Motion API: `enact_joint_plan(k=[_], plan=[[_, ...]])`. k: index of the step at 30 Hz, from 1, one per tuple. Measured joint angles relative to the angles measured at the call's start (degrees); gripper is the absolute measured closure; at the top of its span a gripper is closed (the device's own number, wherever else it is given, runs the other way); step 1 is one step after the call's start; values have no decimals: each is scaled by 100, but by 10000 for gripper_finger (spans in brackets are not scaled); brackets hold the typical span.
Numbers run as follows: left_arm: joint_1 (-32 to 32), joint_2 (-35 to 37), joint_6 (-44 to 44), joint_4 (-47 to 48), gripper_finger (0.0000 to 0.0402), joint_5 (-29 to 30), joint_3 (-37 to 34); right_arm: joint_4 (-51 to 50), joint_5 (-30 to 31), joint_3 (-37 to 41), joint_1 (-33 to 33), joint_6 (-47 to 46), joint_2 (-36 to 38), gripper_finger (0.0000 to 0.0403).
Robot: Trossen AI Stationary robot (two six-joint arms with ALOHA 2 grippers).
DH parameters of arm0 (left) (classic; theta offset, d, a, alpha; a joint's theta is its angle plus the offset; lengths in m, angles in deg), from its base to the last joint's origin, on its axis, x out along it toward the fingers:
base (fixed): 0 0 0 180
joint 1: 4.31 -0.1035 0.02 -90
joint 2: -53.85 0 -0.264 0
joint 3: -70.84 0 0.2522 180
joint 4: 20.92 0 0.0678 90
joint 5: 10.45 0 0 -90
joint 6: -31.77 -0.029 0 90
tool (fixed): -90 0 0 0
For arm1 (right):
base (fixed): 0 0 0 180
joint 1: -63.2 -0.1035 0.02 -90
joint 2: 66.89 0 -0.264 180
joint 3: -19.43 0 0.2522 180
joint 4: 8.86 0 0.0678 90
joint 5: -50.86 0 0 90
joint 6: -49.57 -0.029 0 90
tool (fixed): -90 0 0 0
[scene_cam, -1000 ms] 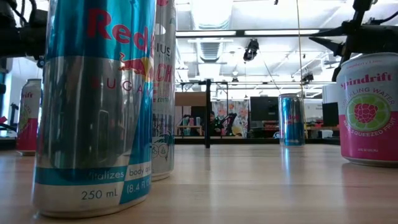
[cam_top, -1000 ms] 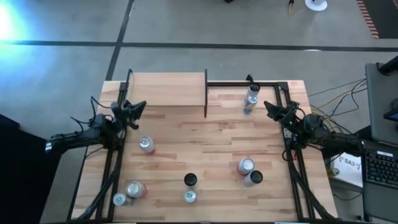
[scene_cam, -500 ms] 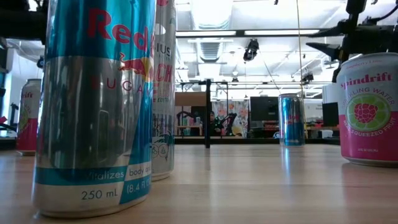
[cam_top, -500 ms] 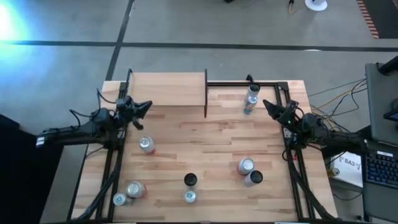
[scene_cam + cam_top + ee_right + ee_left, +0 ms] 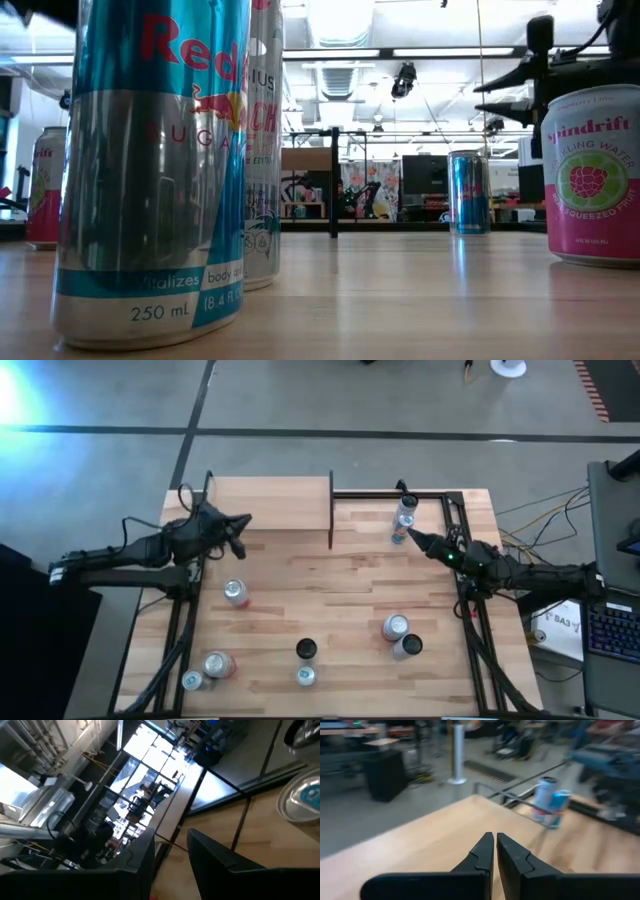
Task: Place canned beverage on shelf
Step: Put the top right white-pink soda can on the shelf
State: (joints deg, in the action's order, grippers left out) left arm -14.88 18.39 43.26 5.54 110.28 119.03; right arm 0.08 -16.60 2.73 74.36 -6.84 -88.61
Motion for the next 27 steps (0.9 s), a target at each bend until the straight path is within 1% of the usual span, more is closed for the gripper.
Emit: enact_joint_plan(k=[4,6,8,10,12,15,18,20,21,23,25,27], plan=[[-20,-564,1089,1004,402,928,899,-104,-66,-259,0,-48,-264,310],[-68,-833,1430,1626,402,1055,1338,-754,-24,-626,2,58,-390,320],[-117,-1090,1380,2139,402,970,1769,-1951,158,-1199,0,165,-534,328],[-135,-1332,1235,2535,402,762,2159,-3290,398,-1876,0,274,-768,333],[-133,-1530,1124,2750,402,552,2502,-4454,571,-2559,1,514,-1041,334],[-133,-1719,1094,2843,402,126,2838,-5783,732,-3495,15,722,-1462,328],[-133,-1728,1105,2845,402,-300,2869,-7007,878,-4235,52,515,-1862,320],[-133,-1618,1258,2821,402,-553,2636,-7549,911,-4521,70,540,-2069,313],[-133,-1540,1362,2766,402,-665,2471,-7644,910,-4603,70,638,-2155,308],[-133,-1349,1566,2351,402,-988,2051,-7636,893,-4667,68,839,-2243,293],[-133,-1167,1724,1816,402,-1322,1634,-7607,874,-4685,68,959,-2301,271],[-133,-1073,1784,1369,402,-1472,1362,-7615,853,-4747,113,979,-2343,244]])
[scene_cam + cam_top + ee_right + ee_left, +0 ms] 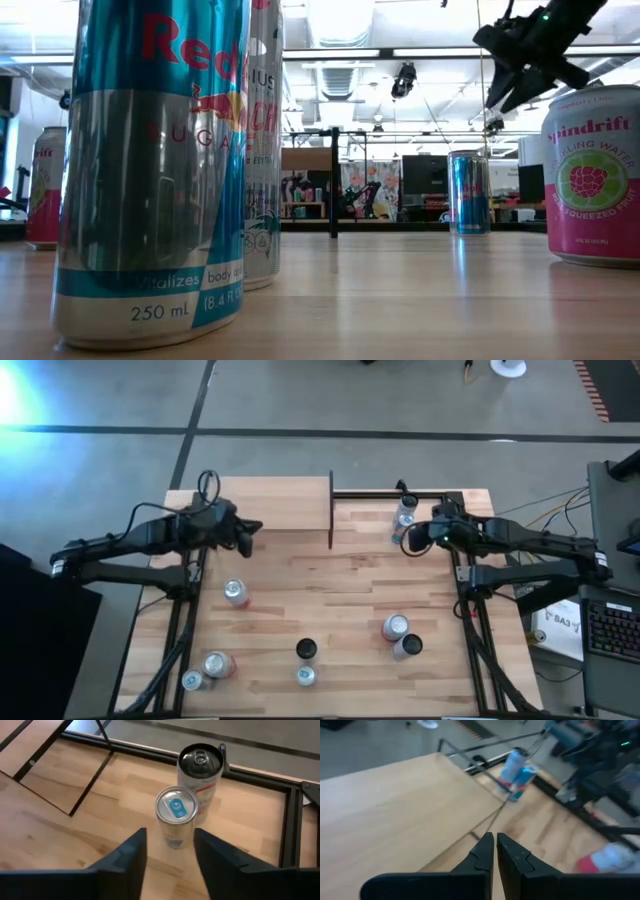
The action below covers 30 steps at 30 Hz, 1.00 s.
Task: Place canned beverage on shelf
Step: Put the top right white-pink soda can on the shelf
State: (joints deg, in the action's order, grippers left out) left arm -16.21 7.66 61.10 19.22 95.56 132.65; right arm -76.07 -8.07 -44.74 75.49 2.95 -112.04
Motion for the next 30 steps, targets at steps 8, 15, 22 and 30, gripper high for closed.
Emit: enact_joint_plan(k=[8,15,22,30], plan=[[0,-125,-205,-219,402,-207,384,-437,-451,-1021,1096,302,-589,138],[6,-558,-1326,209,402,-851,1159,-777,-2645,-2076,2734,1884,-2247,128],[11,-954,-1074,1131,402,-777,1657,-1962,-2987,-3513,3313,3600,-3527,110],[26,-930,-889,1196,402,-750,1655,-2617,-2945,-4377,3582,4653,-4441,68]])
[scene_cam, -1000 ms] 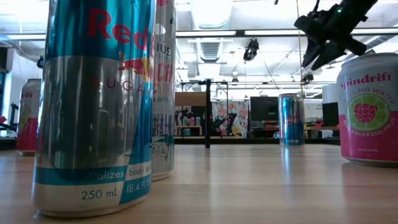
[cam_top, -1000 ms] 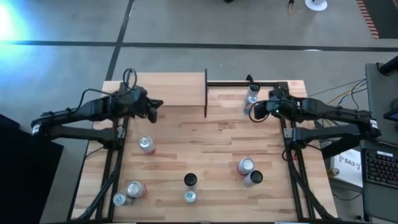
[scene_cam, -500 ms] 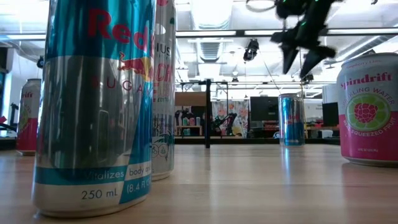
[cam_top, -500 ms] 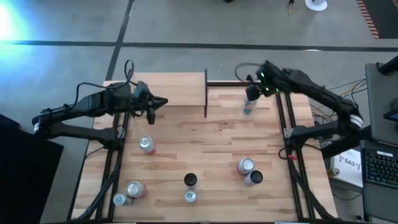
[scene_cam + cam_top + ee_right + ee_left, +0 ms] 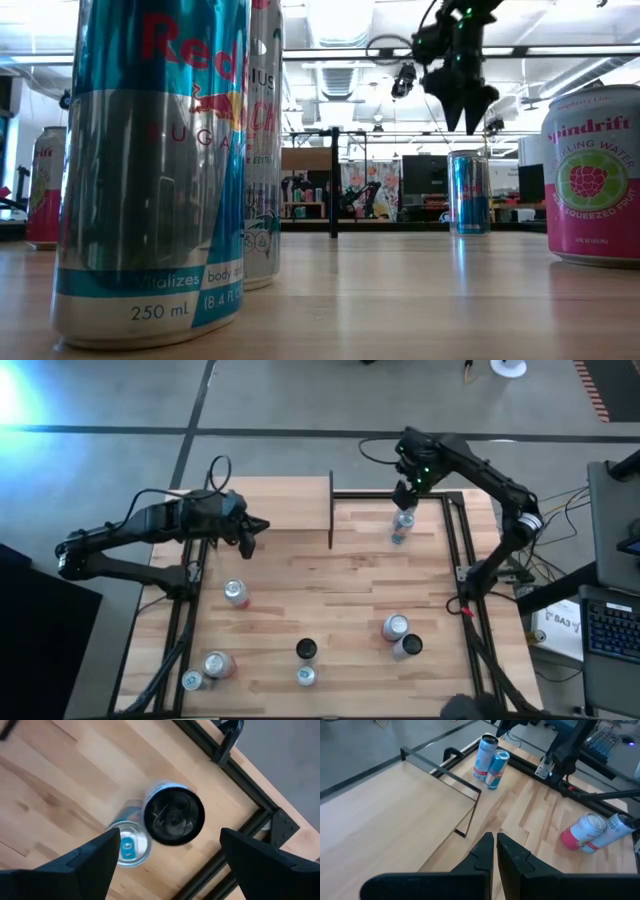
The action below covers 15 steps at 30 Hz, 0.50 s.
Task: Place canned beverage on shelf
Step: Put the top right white-pink soda can on the shelf
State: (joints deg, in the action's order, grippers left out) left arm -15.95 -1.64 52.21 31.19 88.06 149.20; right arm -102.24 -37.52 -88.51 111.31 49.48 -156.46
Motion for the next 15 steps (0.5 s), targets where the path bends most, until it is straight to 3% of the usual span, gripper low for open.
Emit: enact_joint_plan(k=[15], plan=[[-23,-500,381,368,402,-2,-117,0,-441,94,284,473,-526,72]])
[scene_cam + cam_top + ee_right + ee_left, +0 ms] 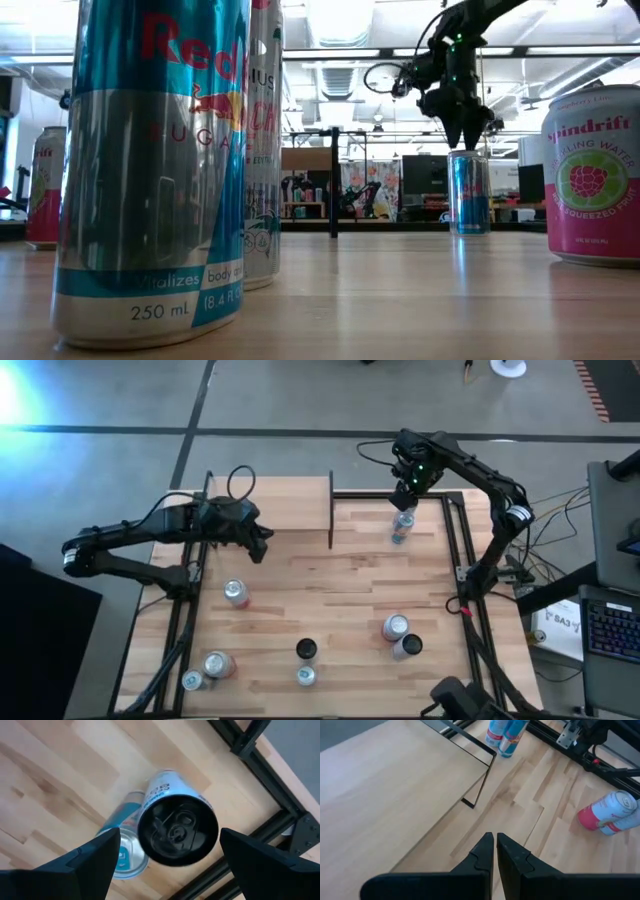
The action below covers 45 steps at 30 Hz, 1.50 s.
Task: Place canned beverage on shelf
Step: Put the top right white-pink soda can on the shelf
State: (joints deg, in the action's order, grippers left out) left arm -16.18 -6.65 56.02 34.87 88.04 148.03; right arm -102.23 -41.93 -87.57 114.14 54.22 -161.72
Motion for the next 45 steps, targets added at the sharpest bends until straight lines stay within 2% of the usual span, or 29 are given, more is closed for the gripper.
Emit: enact_joint_plan(k=[8,17,26,29,37,41,45], plan=[[-121,40,-166,-18,402,151,59,243,-21,64,171,-101,-157,84],[-140,60,-197,0,402,157,59,195,-27,79,273,-101,-150,160],[-231,62,-274,1,402,167,62,191,-13,94,273,-485,-81,162],[-238,62,-322,1,402,166,62,193,-22,96,273,-468,-35,151],[-251,64,-341,1,402,166,62,193,-20,101,268,67,-19,67],[-251,64,-341,1,402,166,62,139,-9,104,263,378,7,58],[-251,62,-341,3,402,166,62,152,-5,138,254,722,7,67]])
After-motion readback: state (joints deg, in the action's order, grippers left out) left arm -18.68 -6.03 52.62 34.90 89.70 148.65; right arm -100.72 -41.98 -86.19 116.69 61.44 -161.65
